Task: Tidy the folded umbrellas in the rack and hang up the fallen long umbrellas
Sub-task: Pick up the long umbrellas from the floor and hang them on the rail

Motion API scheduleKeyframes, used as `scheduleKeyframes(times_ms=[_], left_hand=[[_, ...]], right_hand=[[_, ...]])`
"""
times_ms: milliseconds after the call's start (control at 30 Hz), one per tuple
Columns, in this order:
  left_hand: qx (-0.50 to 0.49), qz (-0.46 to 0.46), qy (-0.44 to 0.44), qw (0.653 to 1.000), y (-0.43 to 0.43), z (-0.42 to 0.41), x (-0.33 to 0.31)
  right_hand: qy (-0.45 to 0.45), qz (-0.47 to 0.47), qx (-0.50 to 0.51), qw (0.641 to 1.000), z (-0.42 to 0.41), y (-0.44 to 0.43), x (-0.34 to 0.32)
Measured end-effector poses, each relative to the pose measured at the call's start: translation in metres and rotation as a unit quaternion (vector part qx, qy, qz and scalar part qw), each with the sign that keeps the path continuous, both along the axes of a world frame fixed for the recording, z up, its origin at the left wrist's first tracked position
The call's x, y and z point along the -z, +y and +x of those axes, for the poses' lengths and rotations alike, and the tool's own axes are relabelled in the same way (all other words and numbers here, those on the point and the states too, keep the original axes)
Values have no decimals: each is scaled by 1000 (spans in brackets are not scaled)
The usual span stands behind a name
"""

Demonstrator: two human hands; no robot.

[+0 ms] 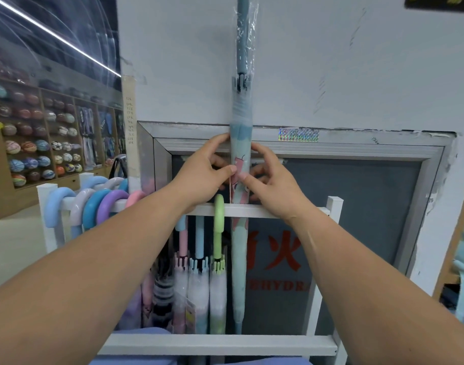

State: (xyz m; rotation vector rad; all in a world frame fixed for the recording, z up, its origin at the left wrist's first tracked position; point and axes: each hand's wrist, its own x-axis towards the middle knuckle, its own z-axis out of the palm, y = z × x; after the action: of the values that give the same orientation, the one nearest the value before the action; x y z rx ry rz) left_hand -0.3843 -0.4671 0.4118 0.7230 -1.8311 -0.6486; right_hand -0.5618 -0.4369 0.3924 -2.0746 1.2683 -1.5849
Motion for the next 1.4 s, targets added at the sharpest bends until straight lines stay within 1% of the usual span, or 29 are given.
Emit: scheduleKeyframes(times_ms=[133, 200, 300, 367, 500, 567, 633, 733, 833, 967, 1133, 1200, 1300, 1333, 1400], left_hand=[[-19, -23, -62, 998, -1, -6, 2], [-29, -36, -78, 996, -2, -8, 3], [-35, -46, -80, 995, -1, -9, 4], [-45, -53, -60, 996, -1, -10, 3], [-79, -74, 22, 994, 0, -12, 2], [-78, -75, 32, 994, 2, -14, 3], [-69, -62, 29, 995, 0, -13, 3], [-44, -28, 31, 998, -4, -10, 2], [-47, -36, -13, 998, -4, -9, 3], [-64, -68, -89, 992, 0, -11, 4], [-52, -58, -110, 991, 4, -8, 3], [-62, -57, -80, 993, 1, -9, 2], [-68, -44, 17, 997, -4, -10, 4], [-68, -41, 28, 996, -4, -9, 4], [-75, -46, 15, 996, -4, -9, 5]], right_hand=[[-51, -28, 41, 997, -2, -2, 1], [-51, -21, 29, 998, -4, -2, 1], [-41, -10, 17, 999, -6, -2, 1], [-35, -3, 5, 999, -8, -2, 1], [-9, 20, -23, 999, -9, 1, 1], [19, 27, -15, 999, -9, 1, 2], [28, 30, -9, 999, -8, 0, 2], [-11, 20, 1, 1000, -8, -2, 1], [-49, -17, 20, 998, -7, -3, 2], [-31, -35, 21, 999, -5, 0, 1], [-37, -26, 16, 999, -7, 0, 2], [-38, -13, 8, 999, -9, -1, 3], [9, 2, 25, 1000, -9, -4, 4], [30, 4, 35, 999, -9, -4, 4], [60, 16, 50, 997, -9, -4, 4]])
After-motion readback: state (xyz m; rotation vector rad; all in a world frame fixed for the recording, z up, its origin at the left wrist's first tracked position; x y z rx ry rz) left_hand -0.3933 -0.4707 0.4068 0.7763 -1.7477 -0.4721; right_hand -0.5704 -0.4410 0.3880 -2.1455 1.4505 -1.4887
